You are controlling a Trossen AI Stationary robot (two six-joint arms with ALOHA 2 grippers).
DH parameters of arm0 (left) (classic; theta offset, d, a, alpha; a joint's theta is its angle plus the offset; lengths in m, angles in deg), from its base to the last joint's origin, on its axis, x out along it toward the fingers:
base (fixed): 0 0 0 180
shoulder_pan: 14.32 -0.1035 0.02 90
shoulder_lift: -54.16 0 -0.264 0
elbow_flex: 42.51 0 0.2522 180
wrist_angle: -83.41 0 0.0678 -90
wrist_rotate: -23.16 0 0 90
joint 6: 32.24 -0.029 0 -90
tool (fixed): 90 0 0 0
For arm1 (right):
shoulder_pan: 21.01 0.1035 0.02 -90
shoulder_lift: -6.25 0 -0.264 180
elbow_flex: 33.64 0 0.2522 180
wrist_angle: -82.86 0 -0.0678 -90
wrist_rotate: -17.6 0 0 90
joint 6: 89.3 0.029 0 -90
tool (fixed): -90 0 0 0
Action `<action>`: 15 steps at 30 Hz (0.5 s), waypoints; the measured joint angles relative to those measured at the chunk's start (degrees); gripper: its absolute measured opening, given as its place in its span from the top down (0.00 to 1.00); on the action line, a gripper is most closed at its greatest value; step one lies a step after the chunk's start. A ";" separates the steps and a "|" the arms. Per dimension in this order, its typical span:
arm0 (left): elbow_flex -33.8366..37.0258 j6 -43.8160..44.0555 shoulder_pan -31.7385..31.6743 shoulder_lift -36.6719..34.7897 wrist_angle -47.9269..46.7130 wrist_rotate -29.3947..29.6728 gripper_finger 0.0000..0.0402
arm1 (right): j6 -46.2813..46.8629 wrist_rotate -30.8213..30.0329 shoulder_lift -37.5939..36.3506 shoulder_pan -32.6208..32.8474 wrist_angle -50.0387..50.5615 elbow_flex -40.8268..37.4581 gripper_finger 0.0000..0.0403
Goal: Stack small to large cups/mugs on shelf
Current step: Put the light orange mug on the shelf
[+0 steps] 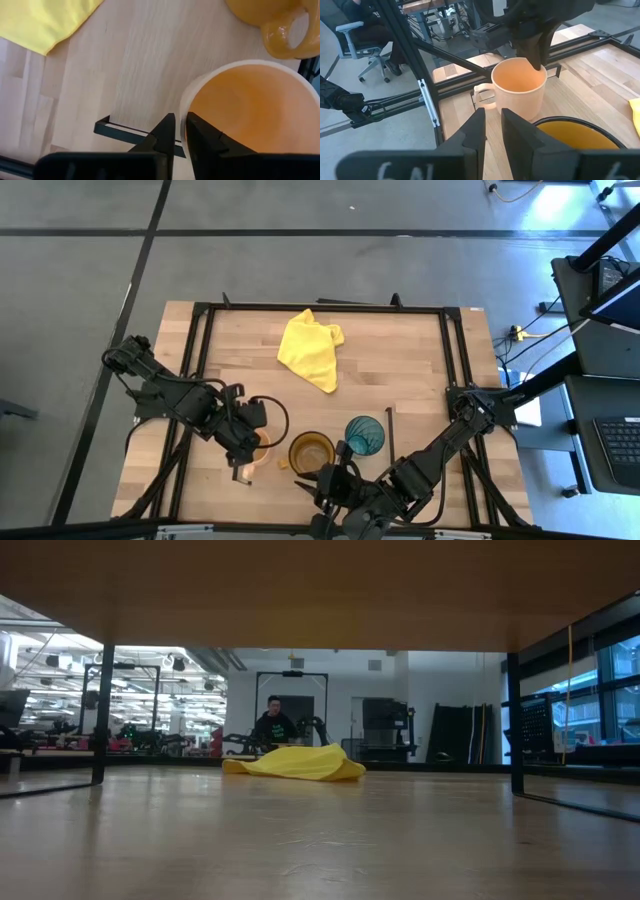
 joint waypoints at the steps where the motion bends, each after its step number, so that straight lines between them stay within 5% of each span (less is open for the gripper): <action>1: 0.00 -0.14 0.00 0.00 0.00 0.27 0.89 | -0.01 0.00 0.00 0.00 0.00 0.00 0.84; 8: -1.68 -1.46 0.06 0.01 -0.42 1.67 0.82 | -0.02 0.00 0.00 -0.02 0.39 0.00 0.84; 15: -11.67 -1.41 1.48 -0.07 -1.95 2.44 0.80 | -0.02 0.04 0.00 -0.04 0.68 0.00 0.84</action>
